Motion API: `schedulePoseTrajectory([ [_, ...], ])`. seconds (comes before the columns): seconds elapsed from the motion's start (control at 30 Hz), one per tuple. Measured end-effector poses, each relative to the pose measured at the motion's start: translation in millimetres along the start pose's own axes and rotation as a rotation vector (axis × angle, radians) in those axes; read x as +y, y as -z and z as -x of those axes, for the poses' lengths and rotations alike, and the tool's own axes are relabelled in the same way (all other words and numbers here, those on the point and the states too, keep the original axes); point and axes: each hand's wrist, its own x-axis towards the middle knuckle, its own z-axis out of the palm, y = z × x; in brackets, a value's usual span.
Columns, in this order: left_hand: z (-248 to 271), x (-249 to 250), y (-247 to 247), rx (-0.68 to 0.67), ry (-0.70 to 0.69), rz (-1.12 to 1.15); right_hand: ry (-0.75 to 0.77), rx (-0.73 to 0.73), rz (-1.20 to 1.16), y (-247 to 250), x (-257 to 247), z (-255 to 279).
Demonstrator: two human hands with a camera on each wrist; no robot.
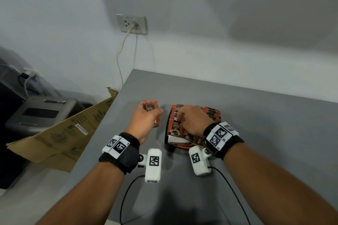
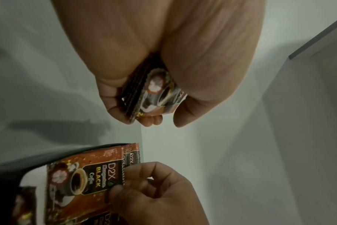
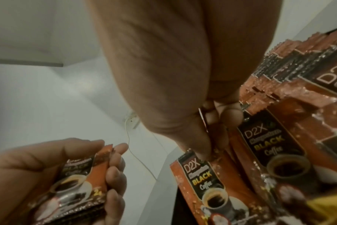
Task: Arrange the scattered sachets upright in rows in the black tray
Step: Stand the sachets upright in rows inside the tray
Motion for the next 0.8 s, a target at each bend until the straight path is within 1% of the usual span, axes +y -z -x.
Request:
schedulePoseTrajectory([
  [0.17,-1.9,-3.5,2.5,-0.018,0.023,-0.026,0.003,-0.018,0.082,-5.4,-0.5,-8.3],
  [0.33,-1.7,-2.7,-0.9,-0.020,0.029,-0.018,0.026,0.025,0.160,-10.2,-0.7,-11.3],
  [0.43,-1.3,-3.3,-2.0,-0.031,0.030,-0.028,0.038,0.044,0.161,-12.2,1.1,-13.1],
  [0.53,-1.0,-4.4,-2.8,-0.031,0.030,-0.034,0.032,0.049,0.115,-13.5,4.1,-12.3],
  [0.6,-0.7,-5.2,-2.4,-0.036,0.036,-0.044,0.021,0.082,0.043,-7.0,9.0,-8.3],
  [0.7,0.5,-6.2,-1.3,-0.050,0.039,-0.063,-0.010,0.128,-0.049,15.7,26.5,6.8],
  [0.8,3.0,-7.1,-4.8,-0.067,0.035,-0.083,-0.077,0.075,0.002,37.3,51.2,31.2],
])
